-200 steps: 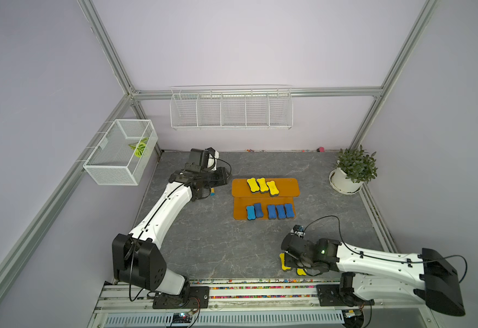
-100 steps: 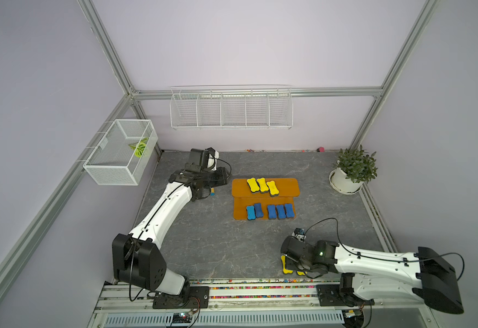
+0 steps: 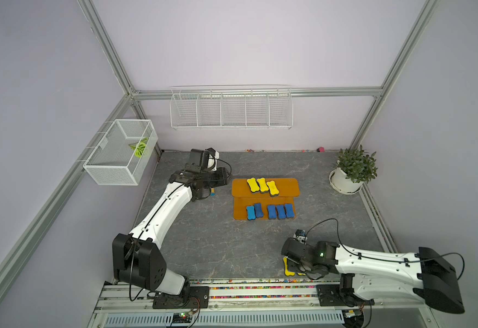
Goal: Remove the whiteboard erasers from the shelf
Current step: Place the whiteboard eraser at the center of the board, then pick up the whiteboard eraser from the shelf.
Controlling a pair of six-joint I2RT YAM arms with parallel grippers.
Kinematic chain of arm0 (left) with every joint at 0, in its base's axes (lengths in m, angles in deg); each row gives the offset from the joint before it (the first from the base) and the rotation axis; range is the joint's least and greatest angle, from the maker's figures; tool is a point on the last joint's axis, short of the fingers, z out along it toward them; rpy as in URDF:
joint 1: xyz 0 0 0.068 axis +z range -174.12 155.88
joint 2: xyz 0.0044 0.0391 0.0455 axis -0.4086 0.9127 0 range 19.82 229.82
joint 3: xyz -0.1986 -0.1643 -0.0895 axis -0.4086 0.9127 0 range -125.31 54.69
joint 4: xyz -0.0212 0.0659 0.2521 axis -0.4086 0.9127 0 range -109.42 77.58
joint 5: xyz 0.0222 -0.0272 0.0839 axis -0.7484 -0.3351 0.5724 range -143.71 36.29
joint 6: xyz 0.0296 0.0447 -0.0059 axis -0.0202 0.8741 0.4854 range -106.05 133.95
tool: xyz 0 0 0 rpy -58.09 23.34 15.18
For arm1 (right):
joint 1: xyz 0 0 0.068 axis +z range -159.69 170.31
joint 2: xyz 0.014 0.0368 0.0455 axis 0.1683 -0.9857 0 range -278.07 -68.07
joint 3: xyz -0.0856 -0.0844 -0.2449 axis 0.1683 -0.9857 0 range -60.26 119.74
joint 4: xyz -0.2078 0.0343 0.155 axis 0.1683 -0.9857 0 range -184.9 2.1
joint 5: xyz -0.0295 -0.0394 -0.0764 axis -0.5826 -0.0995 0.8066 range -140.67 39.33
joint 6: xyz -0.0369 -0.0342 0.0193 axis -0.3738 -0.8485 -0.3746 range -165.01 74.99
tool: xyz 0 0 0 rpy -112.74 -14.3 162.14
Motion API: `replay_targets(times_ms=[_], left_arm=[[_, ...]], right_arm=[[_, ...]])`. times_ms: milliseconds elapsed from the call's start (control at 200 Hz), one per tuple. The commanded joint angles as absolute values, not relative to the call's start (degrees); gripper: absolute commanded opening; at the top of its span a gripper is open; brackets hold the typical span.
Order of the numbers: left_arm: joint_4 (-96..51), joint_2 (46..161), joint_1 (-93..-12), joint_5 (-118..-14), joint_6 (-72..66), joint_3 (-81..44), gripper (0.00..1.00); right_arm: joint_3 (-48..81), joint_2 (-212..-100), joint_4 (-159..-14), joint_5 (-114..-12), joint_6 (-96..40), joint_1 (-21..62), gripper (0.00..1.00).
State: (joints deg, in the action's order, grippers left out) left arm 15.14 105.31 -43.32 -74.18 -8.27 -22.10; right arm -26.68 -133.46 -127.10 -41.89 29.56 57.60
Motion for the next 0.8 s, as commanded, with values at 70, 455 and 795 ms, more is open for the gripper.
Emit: replay_targets(times_ms=[70,455,795], left_arm=[[14.44,105.11,-43.65,-75.13,-7.85,-21.49,0.45],[14.27,105.44,-44.58,-76.29,-9.20,-21.42,0.45],[14.76,109.53,-48.28,-78.33,-11.52,-23.92,0.42]], right_arm=[[-24.33,-132.76,-131.54,-40.41,29.35,58.07,0.21],[-14.39,-132.85,-133.91,-39.00,15.66,51.99,0.30],[3.85,-141.49,-133.23,-49.21,-10.26,30.90,0.30]])
